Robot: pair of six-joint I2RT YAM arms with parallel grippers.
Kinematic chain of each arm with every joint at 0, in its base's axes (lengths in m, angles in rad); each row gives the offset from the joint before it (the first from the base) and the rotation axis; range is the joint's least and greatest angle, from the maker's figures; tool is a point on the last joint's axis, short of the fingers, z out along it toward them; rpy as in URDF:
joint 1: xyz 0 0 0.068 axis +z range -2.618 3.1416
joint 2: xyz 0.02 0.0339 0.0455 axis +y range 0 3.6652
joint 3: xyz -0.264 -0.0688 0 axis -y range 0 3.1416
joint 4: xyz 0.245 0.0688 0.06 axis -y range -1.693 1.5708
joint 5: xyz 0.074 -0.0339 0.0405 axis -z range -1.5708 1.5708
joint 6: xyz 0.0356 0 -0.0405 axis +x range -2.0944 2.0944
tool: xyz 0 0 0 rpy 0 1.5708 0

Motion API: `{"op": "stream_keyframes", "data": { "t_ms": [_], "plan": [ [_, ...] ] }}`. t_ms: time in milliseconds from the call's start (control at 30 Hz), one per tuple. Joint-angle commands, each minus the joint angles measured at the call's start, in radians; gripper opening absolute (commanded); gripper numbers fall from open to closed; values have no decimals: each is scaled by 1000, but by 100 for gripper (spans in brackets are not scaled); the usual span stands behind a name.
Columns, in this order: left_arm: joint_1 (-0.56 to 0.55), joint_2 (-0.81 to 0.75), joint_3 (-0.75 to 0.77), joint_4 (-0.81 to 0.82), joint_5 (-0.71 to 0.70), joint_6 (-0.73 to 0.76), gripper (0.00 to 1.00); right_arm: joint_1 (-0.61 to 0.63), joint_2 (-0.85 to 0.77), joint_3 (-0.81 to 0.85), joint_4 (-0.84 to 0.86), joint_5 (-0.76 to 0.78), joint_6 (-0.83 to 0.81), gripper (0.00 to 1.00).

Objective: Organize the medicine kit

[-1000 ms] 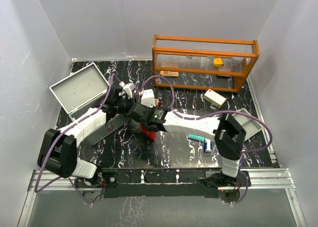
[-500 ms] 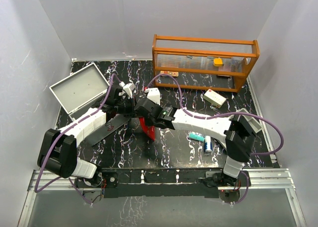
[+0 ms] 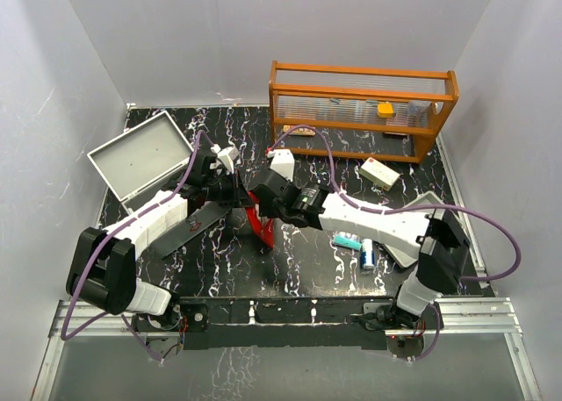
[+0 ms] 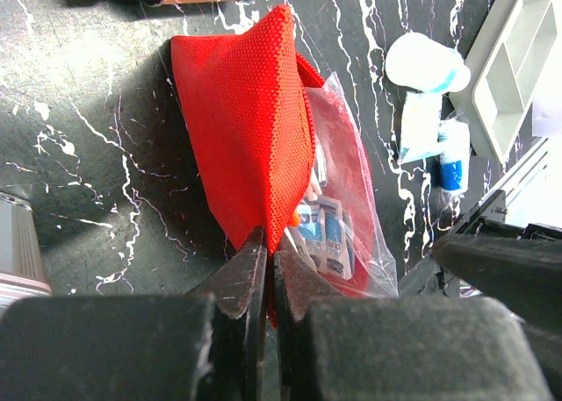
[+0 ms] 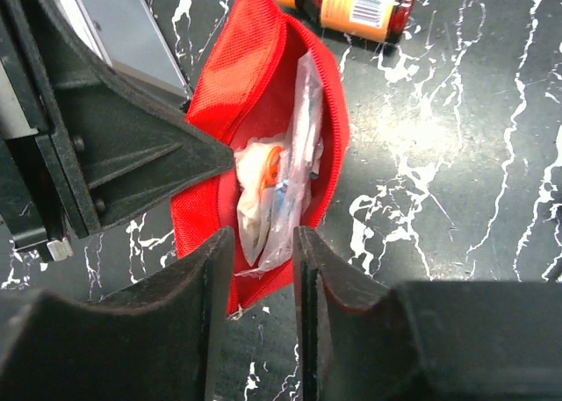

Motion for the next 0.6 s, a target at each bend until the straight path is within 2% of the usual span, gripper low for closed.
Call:
{"op": "stream_keyframes", "data": {
  "t_ms": [0, 267, 567],
  "plan": [
    [-3, -6, 12, -2, 12, 5, 0, -19, -42, -17, 6, 56, 52, 34],
    [-3, -5, 13, -3, 12, 4, 0, -24, 15, 9, -36, -13, 38, 30],
    [-3, -4, 9, 3, 14, 0, 0, -23, 43, 13, -15, -144, 14, 6]
  ]
}}
